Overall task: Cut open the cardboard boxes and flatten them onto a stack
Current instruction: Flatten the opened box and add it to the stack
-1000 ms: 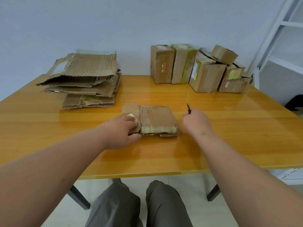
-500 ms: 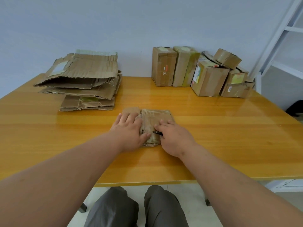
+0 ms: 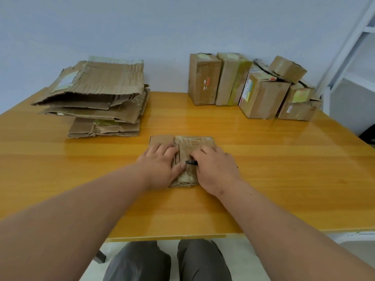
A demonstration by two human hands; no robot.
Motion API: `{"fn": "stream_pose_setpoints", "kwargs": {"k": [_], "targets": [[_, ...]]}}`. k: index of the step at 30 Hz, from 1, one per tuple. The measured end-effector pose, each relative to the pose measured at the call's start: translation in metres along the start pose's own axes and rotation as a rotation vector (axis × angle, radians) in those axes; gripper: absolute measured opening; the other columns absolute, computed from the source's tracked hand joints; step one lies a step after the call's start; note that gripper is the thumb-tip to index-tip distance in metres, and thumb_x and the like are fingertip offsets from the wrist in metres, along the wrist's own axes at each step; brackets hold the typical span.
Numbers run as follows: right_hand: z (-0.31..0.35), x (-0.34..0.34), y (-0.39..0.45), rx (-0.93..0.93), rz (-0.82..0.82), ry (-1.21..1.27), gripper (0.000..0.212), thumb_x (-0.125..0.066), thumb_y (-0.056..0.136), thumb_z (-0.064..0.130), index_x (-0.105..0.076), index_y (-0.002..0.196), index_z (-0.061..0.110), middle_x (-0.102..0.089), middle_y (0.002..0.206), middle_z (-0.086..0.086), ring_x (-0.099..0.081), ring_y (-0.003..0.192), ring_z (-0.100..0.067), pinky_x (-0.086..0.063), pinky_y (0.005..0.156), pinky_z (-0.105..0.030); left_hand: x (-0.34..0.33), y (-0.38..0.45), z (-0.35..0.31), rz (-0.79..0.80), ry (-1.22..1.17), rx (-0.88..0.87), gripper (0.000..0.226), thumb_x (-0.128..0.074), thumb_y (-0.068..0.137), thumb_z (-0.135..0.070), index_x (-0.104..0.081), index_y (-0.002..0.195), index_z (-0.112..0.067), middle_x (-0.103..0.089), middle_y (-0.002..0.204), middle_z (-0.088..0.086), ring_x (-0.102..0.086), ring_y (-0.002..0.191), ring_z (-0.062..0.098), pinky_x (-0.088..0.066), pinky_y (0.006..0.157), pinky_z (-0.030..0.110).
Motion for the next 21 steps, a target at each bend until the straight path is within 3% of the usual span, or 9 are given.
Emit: {"fn": "stream_pose_setpoints", "kwargs": {"k": [2, 5, 8, 12, 19, 21], "targets": [[-0.001, -0.008, -0.003, -0.002, 0.007, 0.053, 0.046, -0.037, 0.1, 0.024, -0.036, 0.145, 0.035, -0.027, 0.157, 0.004, -0.016, 0.147, -0.027, -0.028, 0.111, -0.045, -0.011, -0.003, -0.001, 0.0, 0.02, 0.007, 0.073, -0.012, 0.096, -0.066, 0.005, 0.157, -0.029, 0.01, 0.164, -0.007, 0.015, 0.15, 0.019, 0.004, 0.122, 0.039], [-0.003, -0.012, 0.001, 0.011, 0.079, 0.052, 0.052, -0.035, 0.101, 0.024, -0.026, 0.152, 0.033, -0.009, 0.164, 0.003, -0.001, 0.151, -0.025, -0.019, 0.119, -0.045, -0.015, 0.0, 0.002, 0.054, 0.045, -0.012, 0.074, -0.009, 0.096, -0.066, 0.013, 0.155, -0.028, 0.018, 0.163, -0.005, 0.02, 0.149, 0.018, 0.007, 0.122, 0.04], [-0.003, -0.011, 0.004, 0.0, 0.099, 0.037, 0.052, -0.034, 0.101, 0.025, -0.026, 0.152, 0.031, -0.012, 0.164, 0.003, -0.003, 0.151, -0.025, -0.02, 0.119, -0.045, -0.013, 0.004, 0.002, 0.064, 0.06, -0.009, 0.076, -0.007, 0.094, -0.067, 0.012, 0.156, -0.027, 0.016, 0.163, -0.005, 0.018, 0.149, 0.017, 0.008, 0.122, 0.04], [-0.001, -0.01, 0.007, -0.014, 0.121, 0.021, 0.053, -0.037, 0.1, 0.028, -0.027, 0.152, 0.031, -0.014, 0.164, 0.003, -0.007, 0.151, -0.024, -0.021, 0.118, -0.047, -0.013, 0.001, 0.002, 0.083, 0.072, -0.028, 0.099, 0.001, 0.074, -0.082, 0.012, 0.156, -0.028, 0.014, 0.163, -0.006, 0.016, 0.15, 0.018, 0.008, 0.121, 0.04], [-0.008, -0.004, 0.01, 0.005, 0.17, 0.093, 0.056, -0.038, 0.097, 0.02, -0.034, 0.15, 0.035, -0.017, 0.163, 0.008, -0.012, 0.15, -0.02, -0.022, 0.118, -0.046, -0.007, 0.0, 0.003, 0.119, 0.101, -0.045, 0.103, -0.016, 0.076, -0.086, 0.016, 0.155, -0.028, 0.018, 0.163, -0.006, 0.018, 0.149, 0.018, 0.008, 0.12, 0.041], [-0.016, 0.001, 0.012, 0.049, 0.196, 0.099, 0.057, -0.037, 0.095, 0.015, -0.037, 0.149, 0.035, -0.021, 0.161, 0.01, -0.017, 0.147, -0.018, -0.023, 0.118, -0.039, -0.002, 0.002, 0.006, 0.127, 0.122, -0.06, 0.102, -0.02, 0.077, -0.087, 0.018, 0.154, -0.03, 0.021, 0.161, -0.007, 0.022, 0.148, 0.018, 0.01, 0.119, 0.043]]}}
Point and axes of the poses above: each hand's wrist, its own y-axis towards the middle knuckle, its own x-axis out of the back of the hand, z = x × y, the point moved 4 cm from there along y, towards the middle knuckle
